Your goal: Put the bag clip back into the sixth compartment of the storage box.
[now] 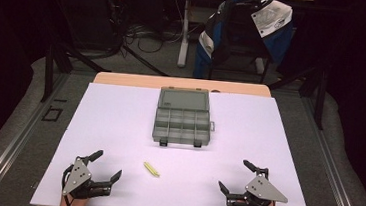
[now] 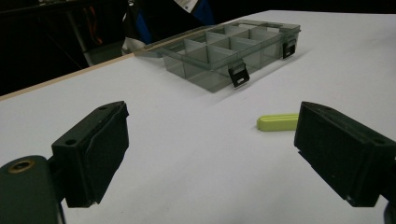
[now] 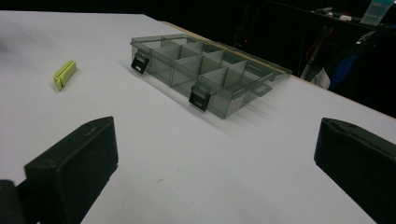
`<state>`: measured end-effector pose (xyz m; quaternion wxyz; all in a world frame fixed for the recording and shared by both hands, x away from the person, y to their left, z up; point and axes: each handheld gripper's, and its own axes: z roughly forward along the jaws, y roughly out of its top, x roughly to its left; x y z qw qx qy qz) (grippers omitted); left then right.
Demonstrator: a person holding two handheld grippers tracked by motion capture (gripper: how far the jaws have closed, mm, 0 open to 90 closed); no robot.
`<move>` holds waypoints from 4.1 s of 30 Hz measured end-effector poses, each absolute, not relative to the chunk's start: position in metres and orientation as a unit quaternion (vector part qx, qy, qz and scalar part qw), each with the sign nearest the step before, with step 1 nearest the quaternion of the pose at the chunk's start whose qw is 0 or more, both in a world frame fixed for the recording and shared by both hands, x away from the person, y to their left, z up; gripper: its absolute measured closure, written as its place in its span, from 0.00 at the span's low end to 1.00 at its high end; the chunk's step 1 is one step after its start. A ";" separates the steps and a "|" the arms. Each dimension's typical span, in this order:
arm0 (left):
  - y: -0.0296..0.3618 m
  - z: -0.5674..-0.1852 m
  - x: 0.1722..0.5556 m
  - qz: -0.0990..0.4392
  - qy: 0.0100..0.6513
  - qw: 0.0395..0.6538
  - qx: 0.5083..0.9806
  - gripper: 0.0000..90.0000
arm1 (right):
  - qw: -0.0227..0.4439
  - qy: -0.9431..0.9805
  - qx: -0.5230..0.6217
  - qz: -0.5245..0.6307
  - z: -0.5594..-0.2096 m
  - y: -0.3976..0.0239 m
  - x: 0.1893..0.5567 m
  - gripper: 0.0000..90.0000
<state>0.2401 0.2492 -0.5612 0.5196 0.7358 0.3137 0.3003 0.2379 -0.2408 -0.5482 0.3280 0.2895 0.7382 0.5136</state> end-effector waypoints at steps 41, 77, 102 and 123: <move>0.249 -0.562 0.243 0.290 0.320 0.518 0.738 0.11 | 0.234 0.807 0.273 0.468 -0.547 -0.183 0.270 0.00; 0.248 -0.561 0.246 0.286 0.315 0.517 0.743 0.11 | 0.154 0.849 0.249 0.439 -0.535 -0.106 0.293 0.00; 0.247 -0.561 0.247 0.287 0.312 0.517 0.743 0.11 | 0.123 0.874 0.240 0.404 -0.531 -0.058 0.309 0.00; 0.247 -0.560 0.246 0.290 0.310 0.519 0.742 0.11 | 0.114 0.894 0.241 0.360 -0.538 -0.025 0.318 0.23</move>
